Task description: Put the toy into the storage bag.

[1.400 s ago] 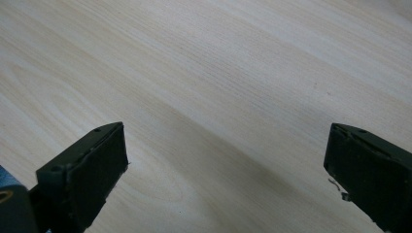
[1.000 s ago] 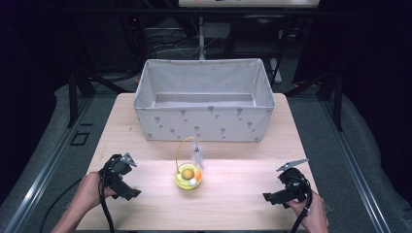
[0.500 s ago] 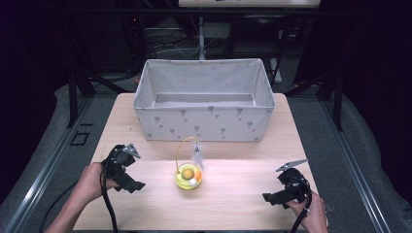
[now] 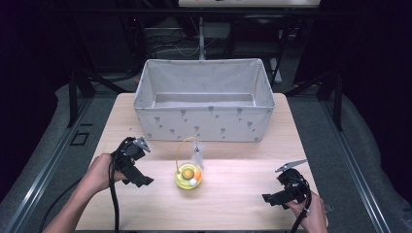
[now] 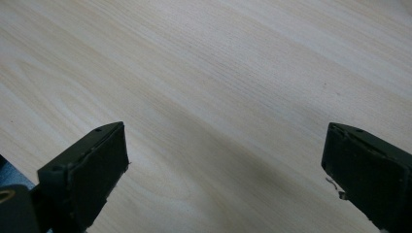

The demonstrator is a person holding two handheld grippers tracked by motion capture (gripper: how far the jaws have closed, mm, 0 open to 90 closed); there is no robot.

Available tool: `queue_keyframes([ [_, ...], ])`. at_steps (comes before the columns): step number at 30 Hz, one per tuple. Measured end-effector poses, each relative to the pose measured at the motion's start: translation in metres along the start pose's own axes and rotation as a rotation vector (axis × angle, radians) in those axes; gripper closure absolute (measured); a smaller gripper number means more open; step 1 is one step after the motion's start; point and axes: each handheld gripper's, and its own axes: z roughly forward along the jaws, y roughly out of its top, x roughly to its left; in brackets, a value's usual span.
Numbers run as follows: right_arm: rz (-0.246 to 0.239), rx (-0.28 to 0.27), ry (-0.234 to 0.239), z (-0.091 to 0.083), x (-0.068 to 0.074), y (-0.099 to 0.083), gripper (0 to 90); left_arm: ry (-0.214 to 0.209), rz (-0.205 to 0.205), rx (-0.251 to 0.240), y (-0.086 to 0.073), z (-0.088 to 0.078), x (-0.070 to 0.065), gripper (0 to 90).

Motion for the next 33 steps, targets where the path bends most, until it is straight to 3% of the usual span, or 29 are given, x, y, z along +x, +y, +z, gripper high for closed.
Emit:
queue_keyframes([
  [9, -0.003, 0.004, -0.001, 0.0, 0.0, 0.0, 2.7, -0.005, 0.041, 0.015, 0.02, -0.008, -0.001, 0.4],
  [11, -0.002, 0.005, -0.001, 0.0, 0.0, 0.0, 2.8, -0.024, 0.051, 0.018, 0.025, -0.009, -0.002, 1.9],
  [33, 0.0, 0.013, 0.007, -0.001, 0.0, -0.001, 3.1, -0.051, 0.192, 0.111, 0.081, -0.013, -0.016, 0.2],
])
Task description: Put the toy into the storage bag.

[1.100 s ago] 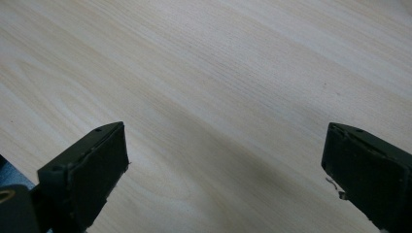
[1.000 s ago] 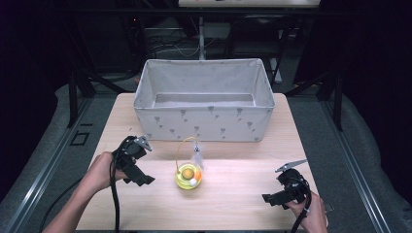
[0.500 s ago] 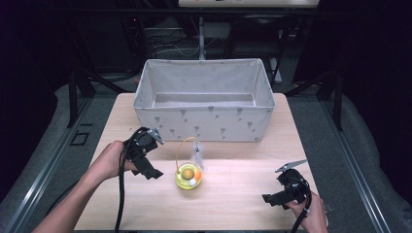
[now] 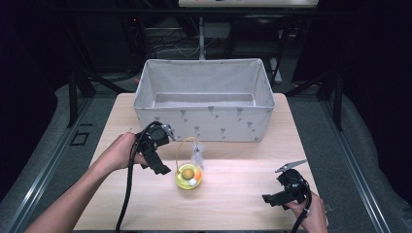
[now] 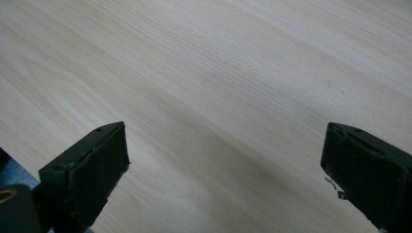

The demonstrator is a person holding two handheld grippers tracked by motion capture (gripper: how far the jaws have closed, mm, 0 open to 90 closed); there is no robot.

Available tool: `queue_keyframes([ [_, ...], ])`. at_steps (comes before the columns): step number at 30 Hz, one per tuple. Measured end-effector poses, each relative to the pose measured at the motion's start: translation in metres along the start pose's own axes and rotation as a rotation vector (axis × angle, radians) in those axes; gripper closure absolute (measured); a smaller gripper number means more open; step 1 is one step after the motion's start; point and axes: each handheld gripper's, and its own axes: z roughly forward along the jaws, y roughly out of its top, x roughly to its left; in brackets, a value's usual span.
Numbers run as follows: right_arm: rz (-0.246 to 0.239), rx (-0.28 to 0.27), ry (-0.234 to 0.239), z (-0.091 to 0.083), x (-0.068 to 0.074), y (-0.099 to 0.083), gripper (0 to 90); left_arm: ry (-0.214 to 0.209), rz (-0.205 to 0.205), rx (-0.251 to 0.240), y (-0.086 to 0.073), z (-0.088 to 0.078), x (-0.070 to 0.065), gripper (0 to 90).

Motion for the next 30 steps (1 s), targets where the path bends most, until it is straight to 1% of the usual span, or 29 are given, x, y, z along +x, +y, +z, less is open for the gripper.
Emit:
queue_keyframes([
  [1, -0.003, 0.001, -0.006, 0.0, 0.0, 0.0, 3.1, -0.002, 0.008, 0.009, 0.002, -0.001, 0.0, 0.2],
  [3, -0.001, 0.003, -0.004, 0.0, 0.0, 0.0, 3.1, -0.001, 0.015, 0.012, 0.004, -0.001, -0.001, 0.2],
  [5, -0.006, 0.001, 0.001, 0.0, -0.001, 0.0, 3.1, 0.001, 0.03, 0.025, 0.009, -0.002, -0.001, 0.3],
  [10, -0.005, 0.0, 0.002, 0.0, -0.001, 0.0, 3.1, 0.007, 0.051, 0.029, 0.018, -0.006, -0.001, 1.0],
  [11, -0.007, 0.004, -0.005, 0.0, -0.001, 0.0, 3.1, 0.007, 0.054, 0.028, 0.022, -0.007, -0.001, 3.0],
  [13, -0.006, 0.003, 0.004, 0.0, -0.001, 0.0, 3.1, 0.006, 0.058, 0.024, 0.023, -0.007, -0.002, 4.9],
  [15, -0.006, 0.003, -0.002, 0.0, -0.001, 0.0, 3.0, 0.008, 0.07, 0.034, 0.028, -0.009, -0.003, 6.6],
  [16, -0.006, 0.003, -0.002, 0.0, -0.001, 0.0, 3.0, 0.008, 0.07, 0.034, 0.028, -0.009, -0.003, 7.2],
  [18, -0.005, 0.005, -0.002, 0.0, -0.001, 0.0, 3.1, 0.011, 0.082, 0.034, 0.033, -0.011, -0.003, 9.1],
  [20, -0.004, 0.008, 0.001, 0.0, -0.001, 0.0, 3.1, 0.012, 0.086, 0.034, 0.035, -0.012, -0.004, 12.9],
  [21, -0.001, 0.005, -0.002, 0.0, 0.0, 0.0, 3.1, 0.013, 0.095, 0.036, 0.039, -0.014, -0.004, 15.4],
  [24, -0.001, 0.005, -0.002, 0.0, 0.0, 0.0, 3.1, 0.019, 0.104, 0.041, 0.043, -0.015, -0.005, 17.6],
  [26, -0.001, 0.006, -0.001, 0.0, 0.0, 0.0, 3.1, 0.017, 0.118, 0.041, 0.047, -0.015, -0.007, 26.9],
  [28, -0.002, 0.006, -0.001, 0.0, 0.0, 0.0, 3.1, 0.021, 0.124, 0.048, 0.049, -0.016, -0.008, 31.4],
  [30, -0.002, 0.008, 0.0, 0.0, 0.0, 0.0, 3.1, 0.02, 0.128, 0.054, 0.051, -0.016, -0.008, 33.1],
])
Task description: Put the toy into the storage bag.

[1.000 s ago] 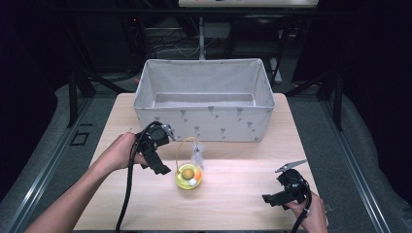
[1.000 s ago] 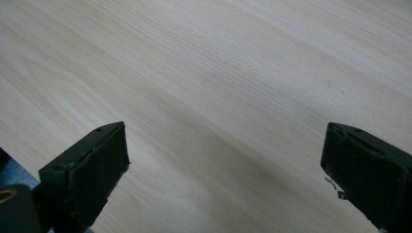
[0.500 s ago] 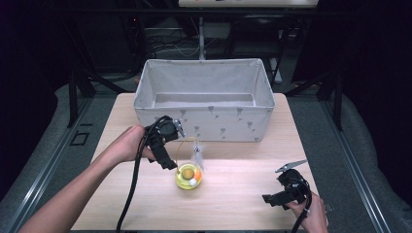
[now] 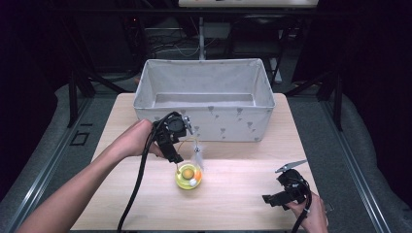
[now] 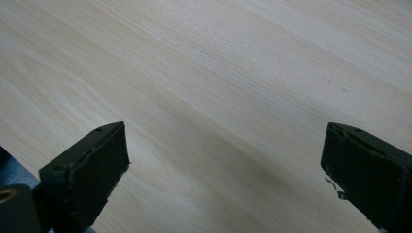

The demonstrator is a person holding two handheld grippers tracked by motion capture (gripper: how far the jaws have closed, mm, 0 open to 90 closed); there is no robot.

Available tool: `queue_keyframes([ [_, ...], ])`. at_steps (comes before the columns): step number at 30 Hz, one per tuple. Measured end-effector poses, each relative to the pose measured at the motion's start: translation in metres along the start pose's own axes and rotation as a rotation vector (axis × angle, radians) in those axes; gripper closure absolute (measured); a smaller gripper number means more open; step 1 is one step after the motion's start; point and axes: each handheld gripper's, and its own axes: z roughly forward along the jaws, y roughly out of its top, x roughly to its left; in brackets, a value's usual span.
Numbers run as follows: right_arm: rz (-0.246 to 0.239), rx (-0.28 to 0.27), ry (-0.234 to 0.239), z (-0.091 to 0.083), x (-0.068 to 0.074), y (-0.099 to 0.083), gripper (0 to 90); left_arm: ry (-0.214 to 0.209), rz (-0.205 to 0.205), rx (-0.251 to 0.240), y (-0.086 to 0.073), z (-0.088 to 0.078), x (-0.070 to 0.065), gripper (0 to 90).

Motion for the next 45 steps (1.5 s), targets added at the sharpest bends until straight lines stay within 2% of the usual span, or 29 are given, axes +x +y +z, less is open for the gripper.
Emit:
queue_keyframes([
  [1, 0.0, 0.0, 0.0, 0.0001, 0.0, 0.0, 3.1, 0.004, 0.013, 0.007, 0.0023, -0.0002, 0.0, 37.4],
  [6, 0.0, 0.001, 0.0, 0.0002, 0.0001, 0.0, 3.1, 0.007, 0.02, 0.026, 0.0052, 0.0009, -0.0001, 45.8],
  [8, 0.001, 0.001, 0.0, 0.0006, 0.0002, -0.0001, 3.2, -0.001, 0.021, 0.042, 0.0059, 0.0018, 0.0008, 54.4],
  [18, -0.008, 0.011, -0.001, 0.0012, -0.0002, 0.0002, 3.3, 0.002, 0.038, 0.056, 0.0069, 0.0029, -0.0009, 71.4],
  [19, -0.009, 0.01, -0.002, 0.0012, -0.0002, 0.0002, 3.3, -0.001, 0.036, 0.048, 0.0065, 0.0028, -0.001, 76.1],
  [21, -0.01, 0.01, -0.002, 0.0012, -0.0003, 0.0002, 3.3, -0.005, 0.04, 0.049, 0.0063, 0.0021, -0.0008, 78.4],
  [22, -0.006, 0.005, 0.003, 0.0017, 0.0, 0.0002, 3.4, 0.005, 0.03, 0.046, 0.0057, 0.0014, -0.0014, 83.2],
  [28, -0.006, 0.006, 0.002, 0.0016, 0.0, 0.0002, 3.3, 0.012, 0.031, 0.056, 0.0054, 0.001, -0.0016, 87.4],
  [35, -0.007, 0.007, 0.002, 0.0017, 0.0, 0.0001, 3.3, 0.015, 0.026, 0.058, 0.0054, 0.0004, -0.0029, 87.4],
  [36, -0.007, 0.007, 0.001, 0.0018, 0.0, 0.0001, 3.4, 0.01, 0.028, 0.071, 0.0061, -0.0008, -0.0027, 87.5],
  [39, -0.007, 0.008, 0.001, 0.0018, 0.0, 0.0002, 3.4, 0.015, 0.025, 0.059, 0.0063, -0.0008, -0.0042, 87.6],
  [45, -0.009, 0.007, 0.001, 0.0021, -0.0001, 0.0001, 3.3, 0.009, 0.038, 0.064, 0.0082, -0.0037, -0.0064, 87.7],
])
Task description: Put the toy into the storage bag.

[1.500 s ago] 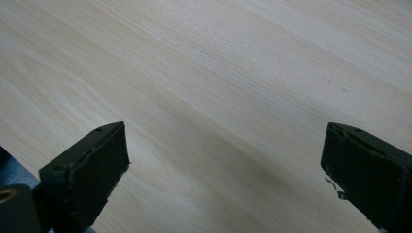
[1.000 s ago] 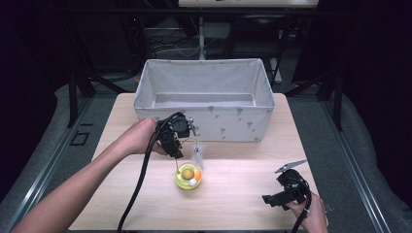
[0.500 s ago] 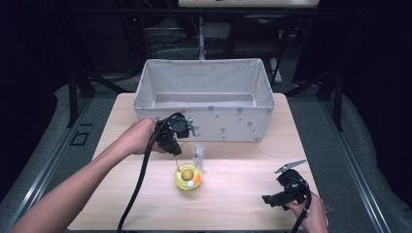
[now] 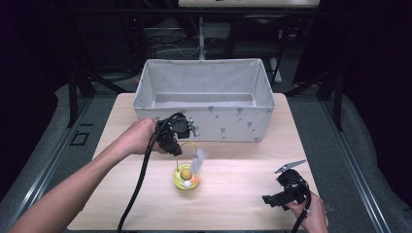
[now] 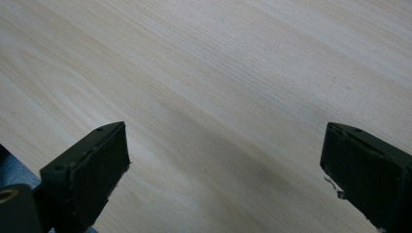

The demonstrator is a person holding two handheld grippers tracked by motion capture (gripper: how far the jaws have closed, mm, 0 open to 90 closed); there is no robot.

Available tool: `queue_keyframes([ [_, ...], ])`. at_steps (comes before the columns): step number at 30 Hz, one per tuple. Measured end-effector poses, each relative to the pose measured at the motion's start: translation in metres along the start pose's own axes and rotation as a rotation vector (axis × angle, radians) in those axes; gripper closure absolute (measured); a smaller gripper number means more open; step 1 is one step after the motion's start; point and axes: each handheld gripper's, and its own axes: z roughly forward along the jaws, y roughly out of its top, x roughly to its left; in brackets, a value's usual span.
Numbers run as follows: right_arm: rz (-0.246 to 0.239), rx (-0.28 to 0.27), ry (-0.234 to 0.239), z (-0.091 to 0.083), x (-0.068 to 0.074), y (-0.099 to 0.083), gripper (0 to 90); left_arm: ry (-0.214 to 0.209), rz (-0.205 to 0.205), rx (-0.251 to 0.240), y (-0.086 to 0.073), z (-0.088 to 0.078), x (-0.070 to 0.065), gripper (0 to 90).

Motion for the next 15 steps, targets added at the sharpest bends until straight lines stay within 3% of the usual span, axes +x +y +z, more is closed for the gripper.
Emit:
queue_keyframes([
  [15, 0.001, 0.001, 0.0, -0.001, 0.0, 0.0, 3.3, 0.021, -0.007, 0.015, -0.006, -0.017, 0.003, 87.7],
])
